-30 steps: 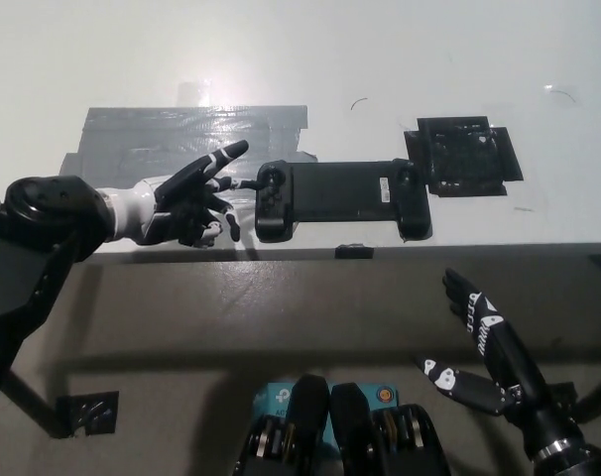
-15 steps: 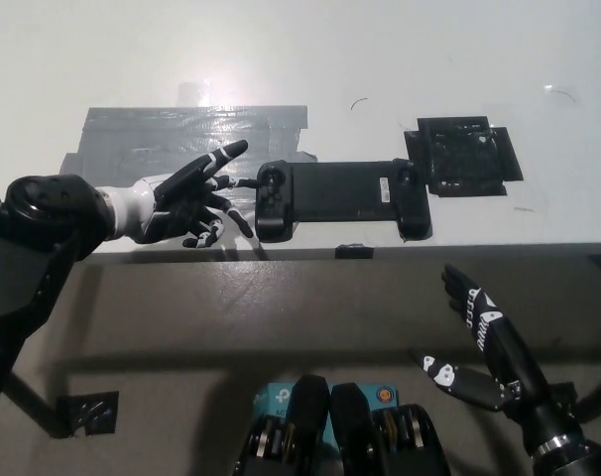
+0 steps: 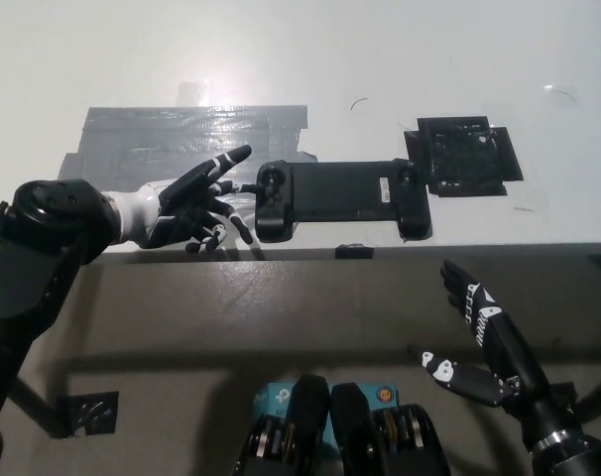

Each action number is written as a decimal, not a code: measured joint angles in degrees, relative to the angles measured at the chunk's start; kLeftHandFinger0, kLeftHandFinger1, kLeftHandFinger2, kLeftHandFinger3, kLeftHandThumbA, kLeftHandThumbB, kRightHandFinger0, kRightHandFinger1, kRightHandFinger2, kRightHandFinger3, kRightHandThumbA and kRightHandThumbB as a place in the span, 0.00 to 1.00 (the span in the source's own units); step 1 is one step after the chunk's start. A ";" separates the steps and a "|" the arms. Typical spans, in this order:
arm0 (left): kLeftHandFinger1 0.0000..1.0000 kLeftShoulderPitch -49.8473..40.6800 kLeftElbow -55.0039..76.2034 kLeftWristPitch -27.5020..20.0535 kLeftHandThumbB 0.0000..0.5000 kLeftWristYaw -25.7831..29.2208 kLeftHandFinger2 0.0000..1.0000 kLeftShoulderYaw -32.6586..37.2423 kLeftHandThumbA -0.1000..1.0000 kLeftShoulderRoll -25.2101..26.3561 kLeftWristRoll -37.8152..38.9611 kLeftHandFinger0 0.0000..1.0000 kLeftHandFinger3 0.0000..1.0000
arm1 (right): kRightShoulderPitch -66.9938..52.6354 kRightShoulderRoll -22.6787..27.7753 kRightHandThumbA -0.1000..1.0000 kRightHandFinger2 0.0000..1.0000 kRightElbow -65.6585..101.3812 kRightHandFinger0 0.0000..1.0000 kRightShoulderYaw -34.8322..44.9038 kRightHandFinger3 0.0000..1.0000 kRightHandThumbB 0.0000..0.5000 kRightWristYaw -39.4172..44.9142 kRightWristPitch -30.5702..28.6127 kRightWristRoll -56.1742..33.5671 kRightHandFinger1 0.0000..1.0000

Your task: A controller is being placed at the center of the desk near the left hand and the robot uses its left hand's index finger to press a button at the left area of the controller

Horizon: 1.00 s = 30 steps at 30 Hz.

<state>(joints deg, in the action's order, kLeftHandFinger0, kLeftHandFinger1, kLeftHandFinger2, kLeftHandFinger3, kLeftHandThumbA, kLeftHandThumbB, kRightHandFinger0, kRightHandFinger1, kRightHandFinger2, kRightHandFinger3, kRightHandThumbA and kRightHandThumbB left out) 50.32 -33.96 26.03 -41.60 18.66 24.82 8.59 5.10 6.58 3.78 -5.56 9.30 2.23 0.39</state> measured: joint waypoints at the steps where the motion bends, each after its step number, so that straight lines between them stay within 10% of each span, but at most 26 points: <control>1: 0.14 0.00 -0.06 -0.01 0.84 0.00 0.40 -0.03 1.00 -0.04 -0.03 0.05 1.00 | 0.00 0.00 0.77 1.00 0.00 1.00 0.00 1.00 0.55 0.00 0.00 0.00 1.00; 30: 0.09 -0.10 -0.09 0.00 0.82 0.03 0.34 -0.30 1.00 -0.87 -1.58 0.06 1.00 | 0.17 0.02 0.76 1.00 0.49 1.00 0.00 1.00 0.51 0.65 0.50 0.00 1.00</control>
<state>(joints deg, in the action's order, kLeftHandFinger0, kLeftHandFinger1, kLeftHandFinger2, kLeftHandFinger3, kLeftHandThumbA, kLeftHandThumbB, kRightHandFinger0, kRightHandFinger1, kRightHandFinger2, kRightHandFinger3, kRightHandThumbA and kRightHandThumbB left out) 50.22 -34.06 26.03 -41.57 18.36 23.94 7.02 5.28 6.60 4.27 -5.56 9.94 2.73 0.40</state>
